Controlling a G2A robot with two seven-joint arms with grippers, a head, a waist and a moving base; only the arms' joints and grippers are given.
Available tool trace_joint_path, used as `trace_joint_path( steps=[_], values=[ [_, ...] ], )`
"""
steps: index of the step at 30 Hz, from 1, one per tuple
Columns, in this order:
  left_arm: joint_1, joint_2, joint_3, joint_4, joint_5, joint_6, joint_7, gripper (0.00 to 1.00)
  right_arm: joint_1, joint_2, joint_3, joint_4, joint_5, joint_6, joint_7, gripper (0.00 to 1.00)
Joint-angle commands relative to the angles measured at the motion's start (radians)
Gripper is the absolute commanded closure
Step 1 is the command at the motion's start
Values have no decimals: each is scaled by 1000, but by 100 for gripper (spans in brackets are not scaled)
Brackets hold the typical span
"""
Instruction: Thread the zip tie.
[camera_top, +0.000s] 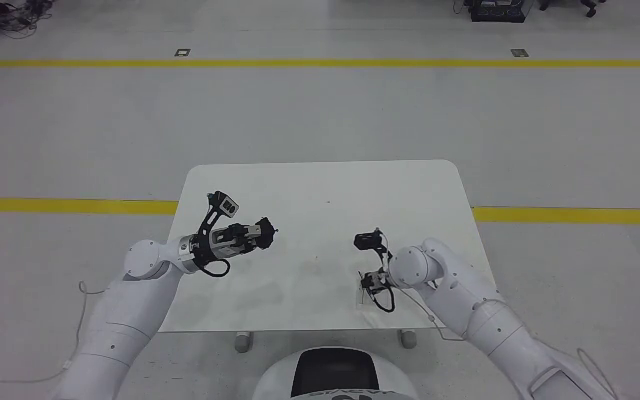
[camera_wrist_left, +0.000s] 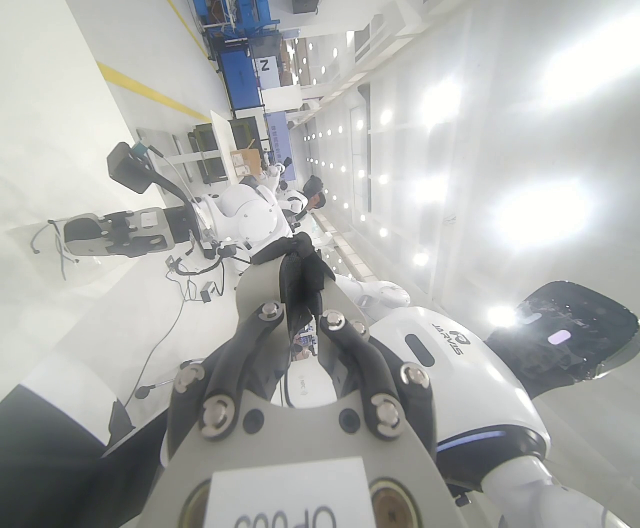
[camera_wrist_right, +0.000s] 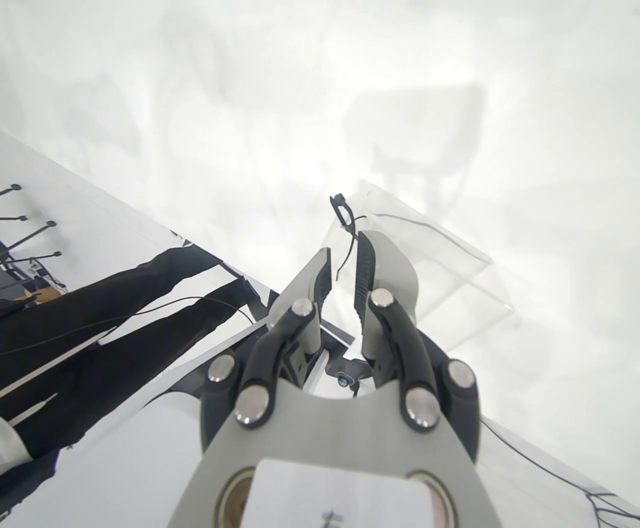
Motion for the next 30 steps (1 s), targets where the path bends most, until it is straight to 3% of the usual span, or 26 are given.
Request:
trace_joint_path(
  steps=[1, 3, 14, 15, 17, 18, 30],
  values=[
    [0, 0, 0, 0, 0, 0, 0, 100, 1, -1, -2, 2, 0, 0, -1, 93],
    [0, 0, 0, 0, 0, 0, 0, 100, 3, -3, -5, 7, 2, 2, -3, 100],
    [0, 0, 0, 0, 0, 0, 0, 100, 2, -1, 5, 3, -7, 14, -2, 100],
    [0, 0, 0, 0, 0, 0, 0, 100, 1, -1, 6, 2, -8, 16, -2, 99],
    [0, 0, 0, 0, 0, 0, 0, 100, -3, -1, 6, 2, -7, 18, -2, 79],
    [0, 0, 0, 0, 0, 0, 0, 100, -4, -1, 6, 2, -7, 18, -3, 78],
    [0, 0, 0, 0, 0, 0, 0, 100, 0, -6, 0, 19, -1, 15, -7, 89]
  ],
)
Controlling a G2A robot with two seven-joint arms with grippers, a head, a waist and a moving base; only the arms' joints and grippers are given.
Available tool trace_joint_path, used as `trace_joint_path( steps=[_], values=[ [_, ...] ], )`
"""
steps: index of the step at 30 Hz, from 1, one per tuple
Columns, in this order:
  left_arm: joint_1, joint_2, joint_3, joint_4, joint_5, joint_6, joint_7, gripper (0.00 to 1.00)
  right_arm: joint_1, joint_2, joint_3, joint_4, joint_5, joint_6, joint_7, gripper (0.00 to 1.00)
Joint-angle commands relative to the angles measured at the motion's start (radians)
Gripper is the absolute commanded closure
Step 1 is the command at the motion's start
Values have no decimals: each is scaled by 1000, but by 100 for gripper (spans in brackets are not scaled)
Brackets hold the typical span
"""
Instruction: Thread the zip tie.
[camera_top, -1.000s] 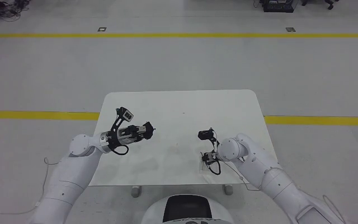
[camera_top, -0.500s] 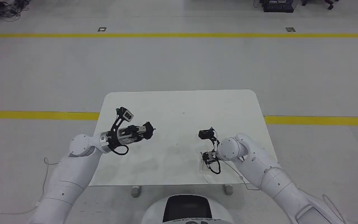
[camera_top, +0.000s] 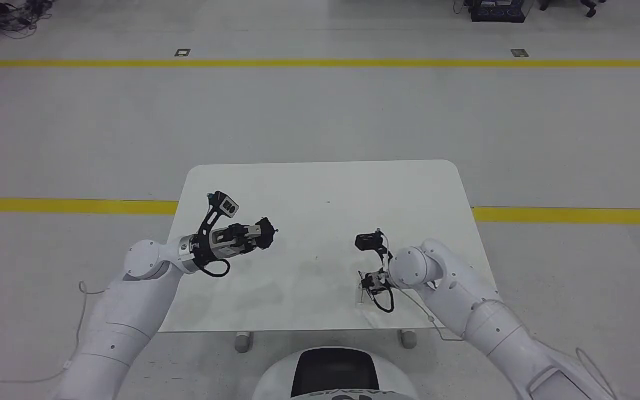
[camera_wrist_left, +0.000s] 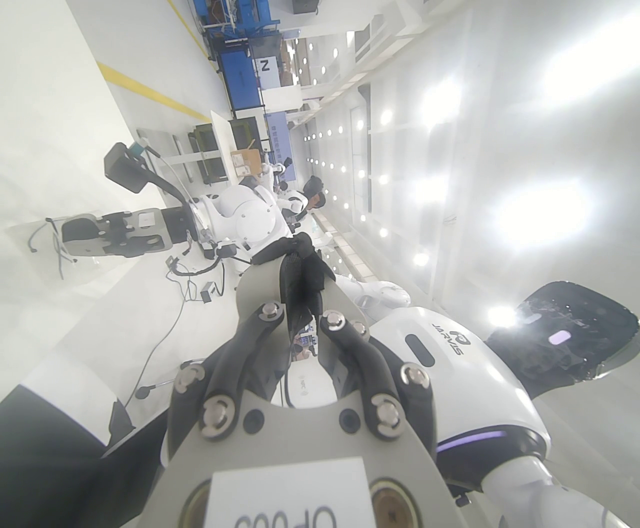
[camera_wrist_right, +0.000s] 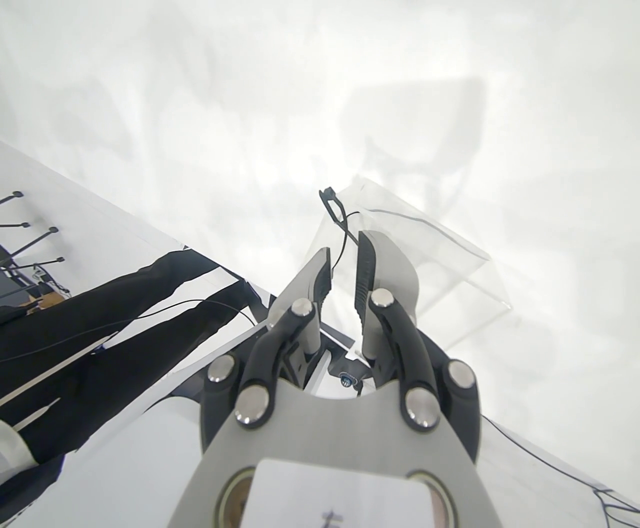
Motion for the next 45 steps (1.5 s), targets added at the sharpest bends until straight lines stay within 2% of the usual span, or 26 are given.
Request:
trace_joint_path(
  steps=[1, 6, 9, 16, 24, 26, 29, 36, 45],
  values=[
    [0, 0, 0, 0, 0, 0, 0, 100, 1, -1, -2, 5, 1, -1, -2, 89],
    [0, 0, 0, 0, 0, 0, 0, 100, 8, -6, -9, 22, 7, -3, -7, 88],
    [0, 0, 0, 0, 0, 0, 0, 100, 13, -9, -12, 27, 10, -4, -10, 84],
    [0, 0, 0, 0, 0, 0, 0, 100, 16, -13, -16, 37, 9, -2, -16, 84],
    [0, 0, 0, 0, 0, 0, 0, 100, 28, -25, -33, 74, 25, -1, -26, 90],
    [0, 0, 0, 0, 0, 0, 0, 100, 31, -27, -35, 81, 26, 1, -28, 99],
    [0, 0, 0, 0, 0, 0, 0, 100, 34, -27, -33, 84, 21, 7, -28, 100],
    [0, 0, 0, 0, 0, 0, 0, 100, 17, -9, 4, 30, -14, 22, -3, 100],
    [0, 0, 0, 0, 0, 0, 0, 100, -50, 31, 107, -76, -19, 16, 19, 100]
  ],
)
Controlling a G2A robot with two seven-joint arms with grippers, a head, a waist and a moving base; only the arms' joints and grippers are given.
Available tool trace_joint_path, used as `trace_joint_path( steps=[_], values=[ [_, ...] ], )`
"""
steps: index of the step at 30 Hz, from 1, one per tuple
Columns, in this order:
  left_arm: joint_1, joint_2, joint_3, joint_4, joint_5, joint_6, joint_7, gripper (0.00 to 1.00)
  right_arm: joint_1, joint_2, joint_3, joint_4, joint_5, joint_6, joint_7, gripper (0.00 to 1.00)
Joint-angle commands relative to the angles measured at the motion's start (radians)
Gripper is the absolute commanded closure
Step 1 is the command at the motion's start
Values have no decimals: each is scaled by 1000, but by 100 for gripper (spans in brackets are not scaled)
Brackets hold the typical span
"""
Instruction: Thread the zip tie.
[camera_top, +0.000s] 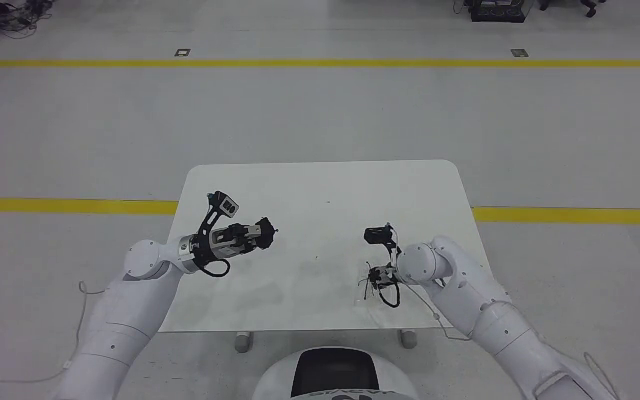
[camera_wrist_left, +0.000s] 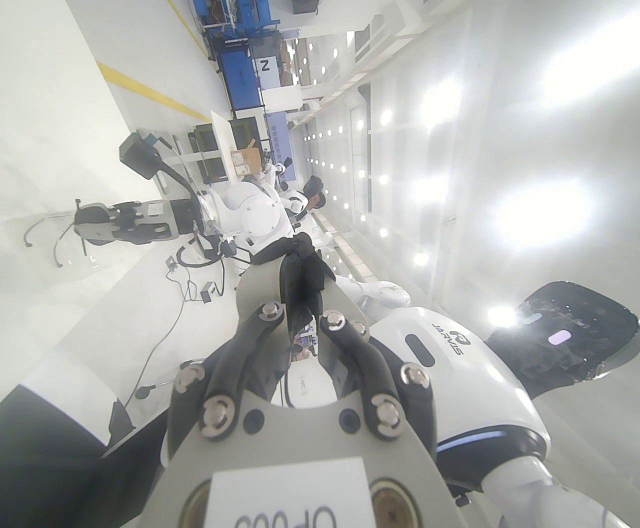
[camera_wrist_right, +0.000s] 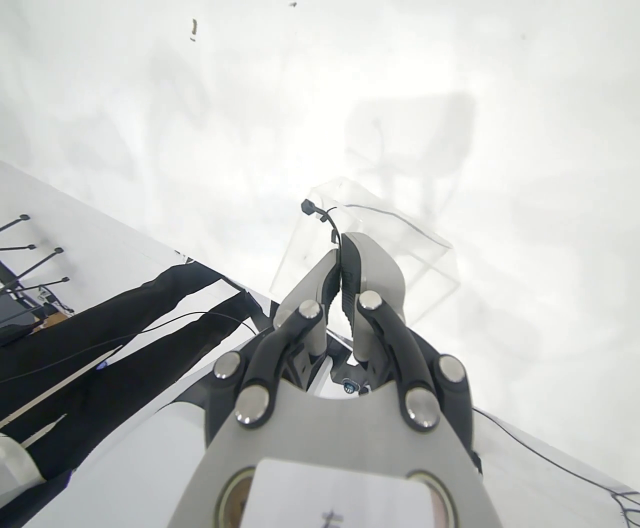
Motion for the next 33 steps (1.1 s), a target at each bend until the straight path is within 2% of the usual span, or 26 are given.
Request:
trace_joint_path(
  steps=[1, 9, 13, 22, 25, 30, 33],
  values=[
    [0, 0, 0, 0, 0, 0, 0, 100, -15, 8, 25, -19, 8, -7, 3, 100],
    [0, 0, 0, 0, 0, 0, 0, 100, -83, 38, 128, -92, 50, -34, 2, 100],
    [0, 0, 0, 0, 0, 0, 0, 100, -124, 50, 189, -133, 119, -69, -16, 100],
    [0, 0, 0, 0, 0, 0, 0, 100, -124, 50, 189, -133, 119, -69, -16, 100],
    [7, -2, 5, -9, -1, 7, 32, 100, -148, 47, 219, -165, 189, -80, -120, 100],
    [32, -7, 5, -38, 6, 0, 82, 100, -239, 57, 311, -265, 303, -207, -282, 100],
    [42, -15, 9, -58, 44, 0, 111, 100, -280, 59, 337, -310, 339, -252, -353, 100]
  ],
)
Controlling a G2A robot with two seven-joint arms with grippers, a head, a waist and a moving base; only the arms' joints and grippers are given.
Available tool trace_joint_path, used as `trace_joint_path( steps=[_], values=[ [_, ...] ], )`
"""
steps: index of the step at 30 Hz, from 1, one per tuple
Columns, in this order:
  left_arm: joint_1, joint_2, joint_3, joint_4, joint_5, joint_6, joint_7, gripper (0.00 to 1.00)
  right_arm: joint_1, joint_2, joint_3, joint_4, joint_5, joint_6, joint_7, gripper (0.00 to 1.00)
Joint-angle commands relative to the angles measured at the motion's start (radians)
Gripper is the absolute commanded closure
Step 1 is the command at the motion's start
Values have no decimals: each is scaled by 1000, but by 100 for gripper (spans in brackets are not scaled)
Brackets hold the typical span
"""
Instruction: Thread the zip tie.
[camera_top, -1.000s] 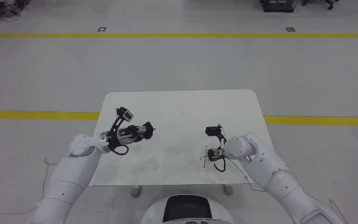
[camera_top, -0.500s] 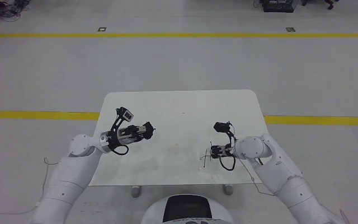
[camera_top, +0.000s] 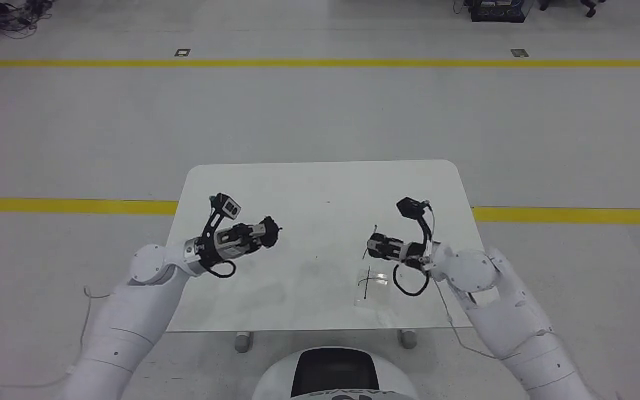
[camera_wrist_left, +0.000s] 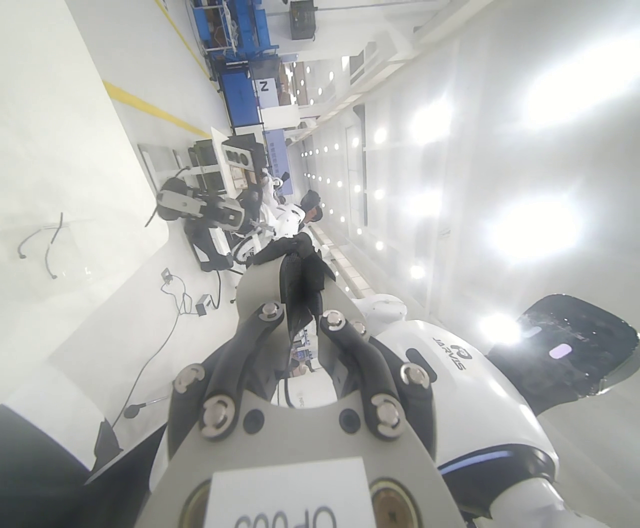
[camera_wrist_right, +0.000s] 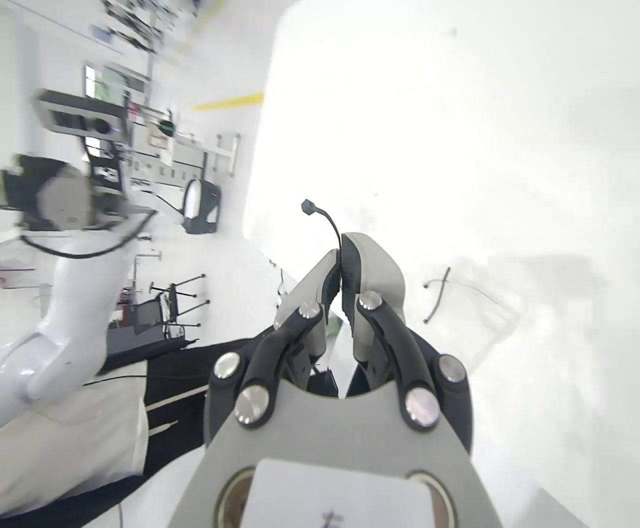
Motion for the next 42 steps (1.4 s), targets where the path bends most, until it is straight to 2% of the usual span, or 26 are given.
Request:
trace_joint_path(
  steps=[1, 4, 7, 14, 16, 17, 18, 22, 24, 27, 30, 33, 42],
  values=[
    [8, -6, 5, -14, 48, 0, 19, 100, -29, 0, 12, -31, 28, -31, -55, 100],
    [32, -18, 14, -21, 97, 0, 57, 100, -63, -2, 4, -66, 51, -72, -94, 100],
    [40, -29, 19, -35, 109, 0, 65, 100, -71, -1, -4, -77, 24, -84, -104, 100],
    [40, -29, 19, -35, 109, 0, 65, 100, -71, -1, -4, -77, 24, -84, -104, 100],
    [40, -29, 19, -35, 109, 0, 65, 100, -73, -1, -1, -88, 12, -99, -133, 100],
    [44, -31, 18, -42, 96, 0, 101, 100, -85, -2, 7, -104, 27, -120, -174, 100],
    [57, -33, 19, -59, 96, 0, 129, 100, -105, -2, 18, -125, 30, -156, -220, 100],
    [121, -43, 7, -133, 172, 0, 219, 100, -193, 2, 49, -192, -51, -230, -374, 100],
    [155, -52, 7, -172, 218, 0, 253, 100, -235, 2, 53, -226, -73, -249, -425, 100],
    [184, -62, 6, -204, 312, 0, 303, 100, -274, 3, 54, -258, -109, -270, -476, 100],
    [208, -76, 7, -222, 332, 0, 337, 100, -300, 2, 41, -285, -138, -277, -510, 100],
    [212, -88, -2, -233, 344, 0, 350, 100, -302, 2, 23, -292, -161, -277, -521, 100],
    [213, -89, -1, -231, 342, 4, 355, 100, -302, 2, 23, -292, -161, -277, -521, 100]
  ],
)
